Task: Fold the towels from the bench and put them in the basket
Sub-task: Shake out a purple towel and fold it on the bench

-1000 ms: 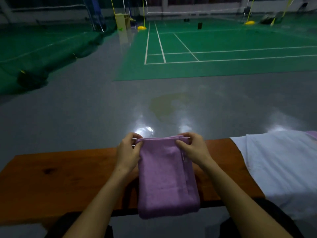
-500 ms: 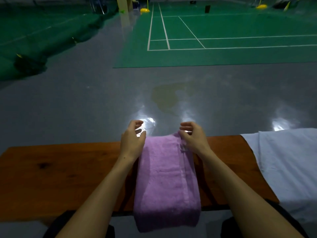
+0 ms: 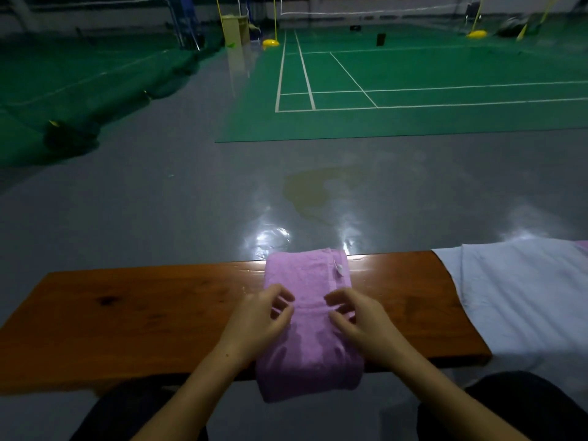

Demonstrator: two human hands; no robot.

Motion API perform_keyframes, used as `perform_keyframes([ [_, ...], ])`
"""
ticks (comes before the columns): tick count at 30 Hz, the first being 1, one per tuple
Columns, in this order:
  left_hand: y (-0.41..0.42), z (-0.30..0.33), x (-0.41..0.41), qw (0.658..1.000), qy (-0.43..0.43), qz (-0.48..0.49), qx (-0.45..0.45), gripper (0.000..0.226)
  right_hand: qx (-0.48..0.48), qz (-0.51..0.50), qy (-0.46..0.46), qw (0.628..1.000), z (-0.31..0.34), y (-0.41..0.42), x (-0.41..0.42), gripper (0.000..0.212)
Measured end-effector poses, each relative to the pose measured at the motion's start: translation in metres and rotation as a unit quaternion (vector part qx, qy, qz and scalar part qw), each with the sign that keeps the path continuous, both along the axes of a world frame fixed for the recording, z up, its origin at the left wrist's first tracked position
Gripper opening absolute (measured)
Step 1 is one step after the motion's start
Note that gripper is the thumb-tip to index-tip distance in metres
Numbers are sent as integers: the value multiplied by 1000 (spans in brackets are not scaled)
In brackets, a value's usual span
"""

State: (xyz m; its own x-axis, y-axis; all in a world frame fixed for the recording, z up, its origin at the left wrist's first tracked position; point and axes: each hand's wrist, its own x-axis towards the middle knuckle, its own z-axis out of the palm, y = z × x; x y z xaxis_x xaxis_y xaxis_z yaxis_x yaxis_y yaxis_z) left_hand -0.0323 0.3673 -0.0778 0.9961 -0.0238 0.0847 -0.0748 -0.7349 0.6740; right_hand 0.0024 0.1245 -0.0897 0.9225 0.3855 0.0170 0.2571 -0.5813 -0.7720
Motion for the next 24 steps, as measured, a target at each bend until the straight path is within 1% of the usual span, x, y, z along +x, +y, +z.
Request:
perform_keyframes([
  [1,-3,-4,-9,999,7,-4,49,21,-19,18,-1,1000,-5,2,-11,30],
  [3,-10,-12,-24,991,12,-9,136,34,-71,52,-41,995,-17,7,-26,42],
  [5,-19,-18,-30,984,-5,-22,178,40,-122,75,-85,986,-29,12,-31,54],
  [7,-27,-24,-28,983,-17,-33,180,45,-168,87,-103,976,-39,16,-28,62],
  [9,-33,-32,-22,982,-11,-54,182,55,-221,95,-130,962,-50,20,-24,66],
  [12,-36,-54,-14,969,-21,-57,241,65,-274,92,-154,945,-61,25,-13,70],
  [14,-33,-69,-10,953,-48,-68,292,62,-297,86,-154,938,-63,26,-4,69],
  [16,-29,-75,-4,946,-65,-76,307,62,-312,77,-162,933,-65,24,3,69],
  [20,-17,-72,6,943,-34,-85,320,70,-346,72,-149,924,-59,15,17,76],
  [24,0,-65,4,941,-6,-66,332,80,-360,58,-99,926,-45,3,25,83],
])
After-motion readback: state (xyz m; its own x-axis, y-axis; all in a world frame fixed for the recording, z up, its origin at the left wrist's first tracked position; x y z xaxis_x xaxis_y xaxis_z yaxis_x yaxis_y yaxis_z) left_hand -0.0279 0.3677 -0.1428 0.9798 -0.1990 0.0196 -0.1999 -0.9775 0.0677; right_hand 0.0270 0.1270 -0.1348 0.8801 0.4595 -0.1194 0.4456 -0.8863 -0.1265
